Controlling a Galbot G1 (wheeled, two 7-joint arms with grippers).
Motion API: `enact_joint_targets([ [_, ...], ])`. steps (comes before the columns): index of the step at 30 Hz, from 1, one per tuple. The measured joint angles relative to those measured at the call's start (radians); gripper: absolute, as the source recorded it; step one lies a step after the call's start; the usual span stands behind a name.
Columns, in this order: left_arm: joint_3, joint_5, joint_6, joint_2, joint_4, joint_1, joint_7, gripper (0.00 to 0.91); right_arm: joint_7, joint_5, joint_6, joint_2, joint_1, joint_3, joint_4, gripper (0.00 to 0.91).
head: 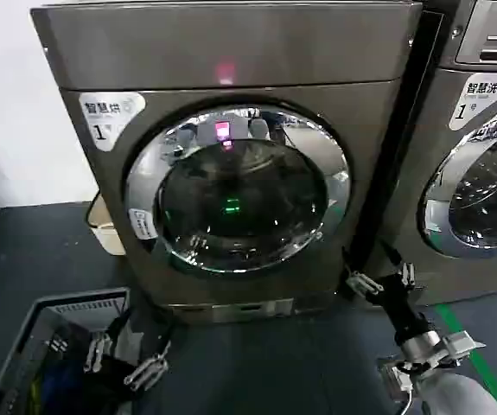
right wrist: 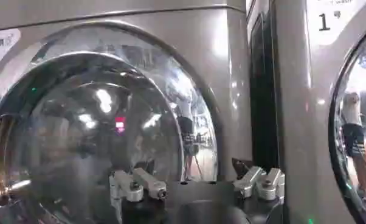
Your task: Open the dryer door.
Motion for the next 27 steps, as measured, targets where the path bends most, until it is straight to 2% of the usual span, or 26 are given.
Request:
enact_joint_targets([
  [8, 0.013, 0.057, -0.002, -0.003, 0.009, -0.011, 0.017, 0.907, -0.182, 0.068, -0.053, -0.081, 0.047, -0.027, -0.057, 0.907],
  [13, 0.012, 0.068, 0.001, -0.005, 0.012, -0.02, 0.016, 0.907, -0.211, 0.062, -0.106, -0.169, 0.108, -0.082, -0.095, 0.907],
  [16, 0.012, 0.06, 0.007, -0.009, 0.009, -0.026, 0.016, 0.907, -0.25, 0.067, -0.107, -0.217, 0.155, -0.139, -0.12, 0.907],
  [19, 0.019, 0.061, 0.007, -0.011, 0.007, -0.023, 0.02, 0.907, -0.276, 0.079, -0.084, -0.251, 0.199, -0.199, -0.143, 0.907],
  [21, 0.022, 0.052, 0.0, -0.006, 0.009, -0.022, 0.032, 0.907, -0.295, 0.091, -0.067, -0.266, 0.229, -0.236, -0.159, 0.907],
  [27, 0.036, 0.062, -0.004, -0.017, 0.001, -0.016, 0.028, 0.907, -0.309, 0.102, -0.066, -0.283, 0.333, -0.349, -0.208, 0.907],
])
